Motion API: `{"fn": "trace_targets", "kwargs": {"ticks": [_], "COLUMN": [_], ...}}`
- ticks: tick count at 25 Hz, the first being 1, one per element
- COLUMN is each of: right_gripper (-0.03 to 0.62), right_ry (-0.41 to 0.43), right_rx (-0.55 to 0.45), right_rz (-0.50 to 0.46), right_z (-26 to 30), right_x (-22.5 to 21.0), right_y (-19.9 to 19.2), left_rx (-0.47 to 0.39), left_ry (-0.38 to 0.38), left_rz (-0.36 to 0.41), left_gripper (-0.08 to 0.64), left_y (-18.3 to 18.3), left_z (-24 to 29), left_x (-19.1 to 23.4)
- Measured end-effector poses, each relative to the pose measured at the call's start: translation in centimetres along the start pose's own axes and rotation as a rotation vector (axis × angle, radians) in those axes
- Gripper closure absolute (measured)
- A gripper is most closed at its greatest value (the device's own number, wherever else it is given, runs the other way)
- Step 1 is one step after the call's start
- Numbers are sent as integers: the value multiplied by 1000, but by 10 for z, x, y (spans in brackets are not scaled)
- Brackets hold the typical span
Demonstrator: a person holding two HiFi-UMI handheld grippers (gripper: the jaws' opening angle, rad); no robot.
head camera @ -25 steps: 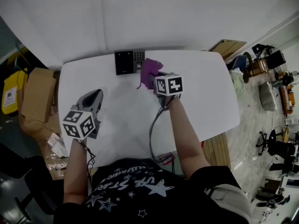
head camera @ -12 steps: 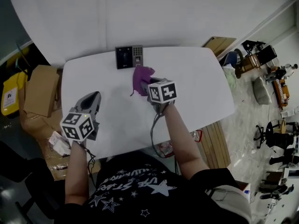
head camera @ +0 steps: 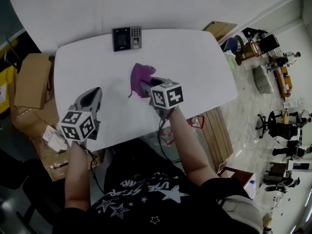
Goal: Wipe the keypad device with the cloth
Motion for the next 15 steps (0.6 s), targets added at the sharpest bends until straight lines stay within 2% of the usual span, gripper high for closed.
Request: {"fn": "trace_targets", "kwargs": {"ticks": [3, 8, 15], "right_gripper": [497, 497, 497], "right_ry": [4, 19, 84], "right_rx": [15, 16, -11], "right_rz": [-1, -16, -40], "right_z": [-13, -36, -42], "right_x": [11, 20, 26], "right_y": [-14, -24, -31], "left_rx": [12, 25, 3], "left_ry": [-22, -31, 31], "left_rz": [-25, -19, -13], "left_gripper": [554, 554, 554], "left_y": [-12, -22, -33], "left_z": [0, -6, -18], "left_x": [-10, -35, -56]}}
Point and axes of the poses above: the fingertips, and each gripper's own axes: z forward along the fingers, x to its left, y out of its top, the point moved 5 cm from there along -z, backward along the fingers, and after that the axes turned 10 degrees about -z, right-handed, at the moved point
